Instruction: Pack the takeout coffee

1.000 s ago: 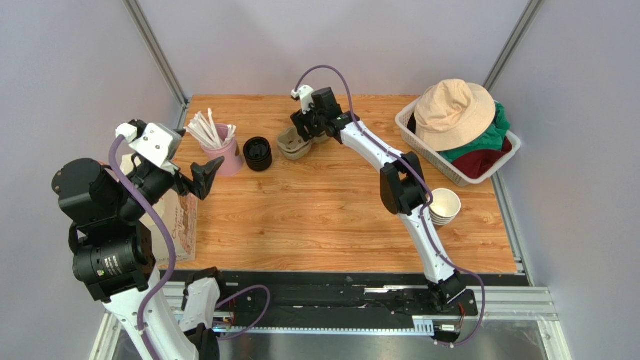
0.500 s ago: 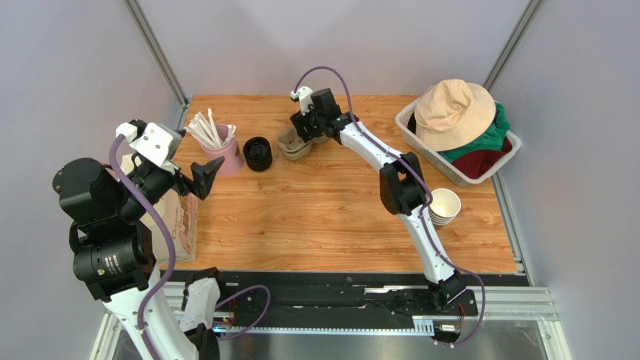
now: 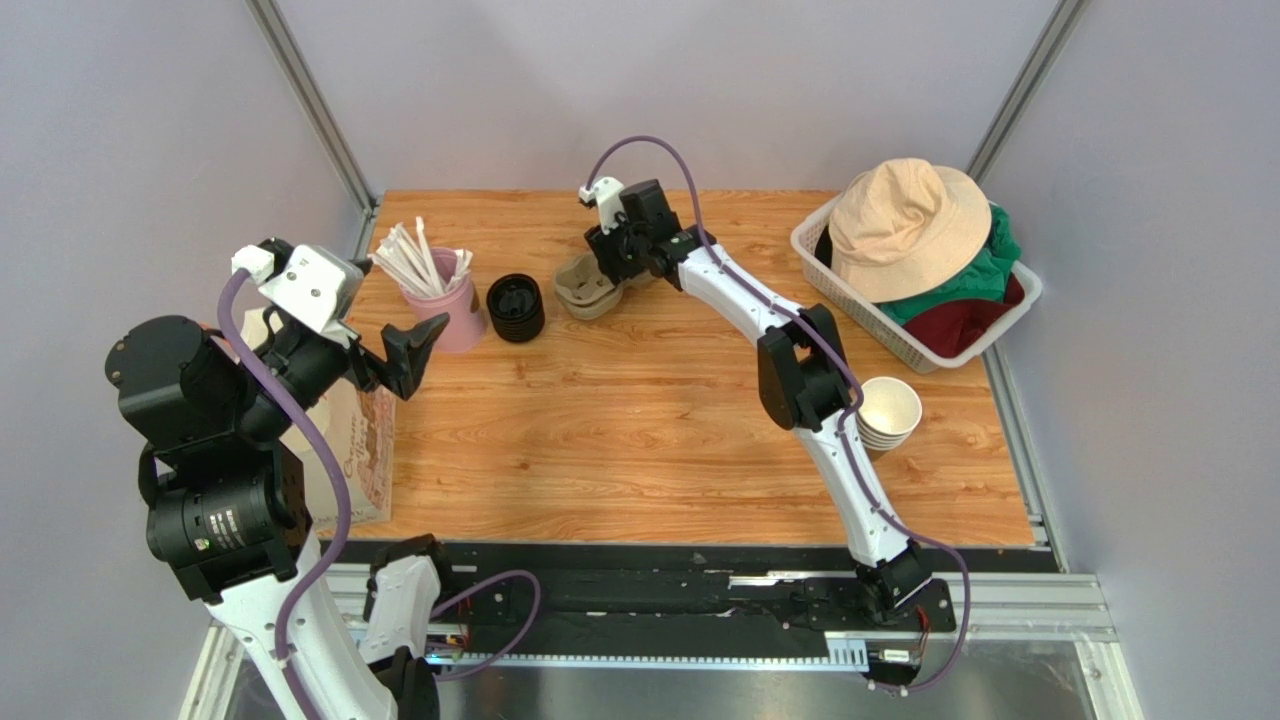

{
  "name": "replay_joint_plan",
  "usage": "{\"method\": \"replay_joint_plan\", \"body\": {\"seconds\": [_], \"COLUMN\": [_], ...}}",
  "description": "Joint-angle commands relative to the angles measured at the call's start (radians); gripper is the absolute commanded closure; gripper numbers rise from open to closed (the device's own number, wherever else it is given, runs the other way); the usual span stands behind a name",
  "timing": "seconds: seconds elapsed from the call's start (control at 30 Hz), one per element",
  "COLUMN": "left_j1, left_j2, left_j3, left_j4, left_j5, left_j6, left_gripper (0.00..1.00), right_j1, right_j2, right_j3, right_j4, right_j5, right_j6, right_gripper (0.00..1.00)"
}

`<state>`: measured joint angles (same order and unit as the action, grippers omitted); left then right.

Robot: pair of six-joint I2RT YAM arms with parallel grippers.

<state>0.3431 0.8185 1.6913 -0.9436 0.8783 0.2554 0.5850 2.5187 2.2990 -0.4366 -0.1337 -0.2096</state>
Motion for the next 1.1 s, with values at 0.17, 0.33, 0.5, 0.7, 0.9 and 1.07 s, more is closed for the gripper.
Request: {"method": "replay_joint_plan", "body": {"seconds": [0.17,0.33,0.5,0.7,0.9,1.07], "left_j1": [0.013,0.013,0.013,0.011,0.013,0.011], "left_j2": [0.005,0.011,0.01,0.016,0.021,0.021], "left_j3": [-0.004,-0.001,-0.001,0.001,0.005,0.005], "left_j4": [0.028,0.029,0.029,0.031,0.032,0.032], "left_j5": [0.019,0.021,0.025,0.024,0.027,0.024], "left_j6": [-0.005,-0.008,-0.008,-0.007,-0.01,-0.01], "left_gripper": [0.01,0.01,0.01,0.01,0.01,0.01], "right_j1": [0.009,0.007,0.007,0.007,0.006,0.007], "right_j2": [-0.02,-0.054,-0.086,-0.127,-0.158,-0.166], "right_j3": [0.036,0.051,0.06,0.059,0.068,0.071], "right_j4": [0.029,0.033,0.035,0.033,0.035,0.032], "right_j5": [-0.02,-0.021,-0.029,-0.032,-0.032,-0.02], "right_j6": [0.003,0.003,0.012,0.024,0.029,0.029], "right_gripper": [0.64,0.7,0.7,0.69,0.69,0.69]}}
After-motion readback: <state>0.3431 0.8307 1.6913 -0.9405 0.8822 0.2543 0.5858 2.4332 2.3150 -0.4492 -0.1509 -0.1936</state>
